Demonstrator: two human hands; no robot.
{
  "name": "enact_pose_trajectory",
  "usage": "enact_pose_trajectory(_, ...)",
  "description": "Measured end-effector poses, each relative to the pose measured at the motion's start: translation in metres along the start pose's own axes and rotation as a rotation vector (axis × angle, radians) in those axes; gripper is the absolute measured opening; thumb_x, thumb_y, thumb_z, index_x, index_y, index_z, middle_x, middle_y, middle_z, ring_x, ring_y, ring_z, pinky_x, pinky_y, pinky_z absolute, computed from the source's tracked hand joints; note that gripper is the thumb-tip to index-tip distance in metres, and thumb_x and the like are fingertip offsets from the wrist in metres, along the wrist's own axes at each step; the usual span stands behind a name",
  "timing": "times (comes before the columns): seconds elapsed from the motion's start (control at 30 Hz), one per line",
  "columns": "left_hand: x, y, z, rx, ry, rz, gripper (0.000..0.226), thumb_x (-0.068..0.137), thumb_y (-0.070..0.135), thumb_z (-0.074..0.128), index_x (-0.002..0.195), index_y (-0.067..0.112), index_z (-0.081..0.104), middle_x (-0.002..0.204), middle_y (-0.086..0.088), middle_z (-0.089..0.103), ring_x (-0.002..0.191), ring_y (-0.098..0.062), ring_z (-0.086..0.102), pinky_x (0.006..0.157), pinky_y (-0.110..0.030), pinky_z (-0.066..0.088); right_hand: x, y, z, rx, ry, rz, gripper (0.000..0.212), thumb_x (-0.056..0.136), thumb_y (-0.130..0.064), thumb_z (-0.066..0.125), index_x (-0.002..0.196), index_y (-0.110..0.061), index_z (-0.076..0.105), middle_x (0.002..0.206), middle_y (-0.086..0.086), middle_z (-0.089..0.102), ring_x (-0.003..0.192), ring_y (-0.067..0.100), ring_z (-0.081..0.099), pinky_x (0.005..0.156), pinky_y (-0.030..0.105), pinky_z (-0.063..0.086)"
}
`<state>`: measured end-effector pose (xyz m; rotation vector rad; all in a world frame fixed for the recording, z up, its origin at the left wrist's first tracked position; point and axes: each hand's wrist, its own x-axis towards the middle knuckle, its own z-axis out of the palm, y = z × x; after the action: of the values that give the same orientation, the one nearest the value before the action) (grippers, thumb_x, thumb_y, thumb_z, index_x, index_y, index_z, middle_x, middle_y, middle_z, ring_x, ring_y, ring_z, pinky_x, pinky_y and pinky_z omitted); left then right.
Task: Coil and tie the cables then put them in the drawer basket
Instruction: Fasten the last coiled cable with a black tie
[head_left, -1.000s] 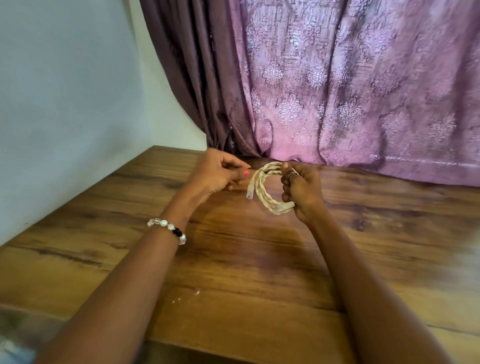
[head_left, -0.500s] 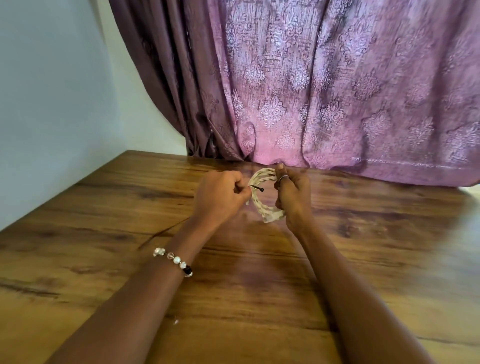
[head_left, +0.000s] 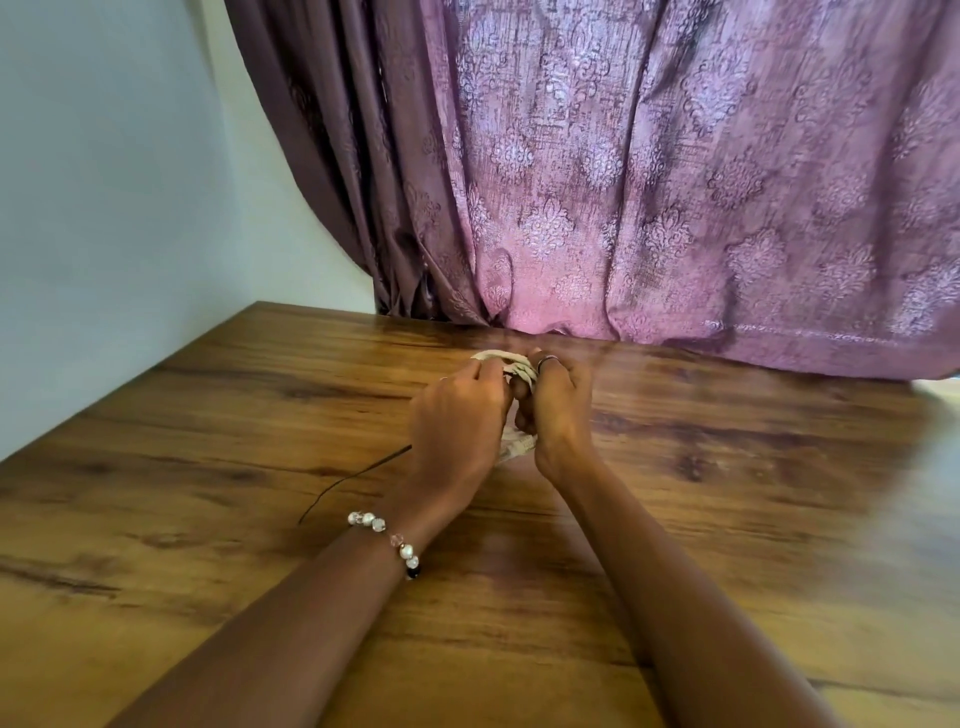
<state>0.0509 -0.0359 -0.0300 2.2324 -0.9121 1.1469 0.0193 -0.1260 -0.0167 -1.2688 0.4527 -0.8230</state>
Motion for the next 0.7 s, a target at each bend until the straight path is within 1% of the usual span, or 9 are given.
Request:
enact_pose_trajectory(0.07, 0.000, 0.001, -0.002, -0.027, 0.030, -0.013, 0.021, 0.070, 0.014, 0.082, 0.069, 0.010, 0.061, 0.056, -0.004, 0.058, 0.039, -0.022, 0.052, 0.040, -0.021, 0.022, 0.001, -0.003, -0.003, -0.005, -0.011, -0.010, 0.029, 0.093, -0.007, 0.039, 0.070, -0.007, 0.056, 0.053, 0.010, 0.046, 0.031, 0.011, 0.029, 0.036, 0.015, 0.021)
enact_pose_trajectory(0.17, 0.000, 0.003, -0.003, -0.098, 0.072, -0.042, 0.024, 0.069, 0.013, 0.082, 0.064, 0.012, 0.059, 0.053, -0.002, 0.056, 0.039, -0.019, 0.047, 0.043, -0.021, 0.020, 0.003, -0.005, -0.007, -0.010, -0.019, 0.014, 0.028, 0.092, -0.004, 0.037, 0.072, -0.008, 0.056, 0.055, 0.007, 0.038, 0.032, 0.010, 0.026, 0.037, 0.015, 0.021)
enact_pose_trajectory(0.3, -0.002, 0.003, -0.002, -0.169, 0.075, -0.089, 0.026, 0.073, 0.021, 0.081, 0.063, 0.015, 0.057, 0.053, 0.003, 0.054, 0.045, -0.008, 0.034, 0.043, -0.017, 0.013, 0.005, -0.007, -0.009, 0.030, -0.076, 0.066, 0.024, 0.093, -0.004, 0.035, 0.091, -0.003, 0.059, 0.058, 0.004, 0.032, 0.035, 0.009, 0.021, 0.038, 0.014, 0.017)
enact_pose_trajectory(0.37, -0.002, 0.002, 0.001, -0.204, 0.084, -0.127, 0.027, 0.074, 0.024, 0.080, 0.062, 0.016, 0.057, 0.053, 0.004, 0.054, 0.046, -0.008, 0.034, 0.043, -0.014, 0.007, 0.005, -0.008, -0.008, 0.034, -0.084, 0.076, 0.021, 0.094, -0.006, 0.038, 0.093, -0.003, 0.058, 0.059, 0.004, 0.030, 0.036, 0.009, 0.020, 0.039, 0.014, 0.015)
enact_pose_trajectory(0.43, -0.003, 0.001, 0.005, -0.246, 0.080, -0.174, 0.027, 0.076, 0.028, 0.079, 0.066, 0.016, 0.057, 0.055, 0.003, 0.057, 0.047, -0.010, 0.041, 0.041, -0.016, 0.013, 0.004, -0.008, -0.007, 0.028, -0.072, 0.076, 0.019, 0.095, -0.007, 0.040, 0.091, -0.004, 0.058, 0.059, 0.004, 0.030, 0.035, 0.009, 0.019, 0.038, 0.014, 0.015)
enact_pose_trajectory(0.53, 0.002, 0.000, 0.003, -0.393, -0.047, -0.334, 0.028, 0.073, 0.038, 0.079, 0.074, 0.019, 0.058, 0.064, 0.005, 0.061, 0.055, -0.013, 0.052, 0.044, -0.026, 0.032, 0.005, -0.008, -0.007, 0.007, -0.030, 0.044, 0.026, 0.096, -0.006, 0.043, 0.076, -0.005, 0.059, 0.052, 0.001, 0.029, 0.034, 0.010, 0.020, 0.038, 0.016, 0.015)
enact_pose_trajectory(0.6, 0.008, -0.003, 0.000, -0.624, -0.161, -0.418, 0.028, 0.072, 0.033, 0.081, 0.078, 0.021, 0.056, 0.063, 0.007, 0.062, 0.050, -0.009, 0.056, 0.042, -0.025, 0.039, 0.008, -0.008, -0.011, 0.001, -0.006, 0.009, 0.032, 0.095, -0.005, 0.044, 0.071, -0.011, 0.064, 0.050, 0.001, 0.032, 0.032, 0.009, 0.022, 0.037, 0.017, 0.017)
enact_pose_trajectory(0.67, 0.015, -0.009, -0.004, -1.033, -0.331, -0.528, 0.020, 0.078, 0.015, 0.078, 0.083, 0.017, 0.058, 0.063, 0.000, 0.067, 0.042, -0.009, 0.058, 0.038, -0.023, 0.043, 0.010, -0.008, -0.015, -0.008, -0.021, -0.026, 0.027, 0.095, -0.008, 0.048, 0.082, -0.013, 0.071, 0.058, 0.007, 0.041, 0.030, 0.008, 0.024, 0.035, 0.016, 0.020)
enact_pose_trajectory(0.7, 0.017, -0.013, -0.005, -1.205, -0.434, -0.579, 0.014, 0.081, 0.008, 0.073, 0.086, 0.013, 0.061, 0.066, -0.004, 0.070, 0.042, -0.011, 0.060, 0.038, -0.021, 0.044, 0.011, -0.008, -0.017, 0.001, -0.033, -0.033, 0.023, 0.095, -0.010, 0.050, 0.087, -0.013, 0.071, 0.064, 0.010, 0.045, 0.030, 0.008, 0.024, 0.034, 0.015, 0.021)
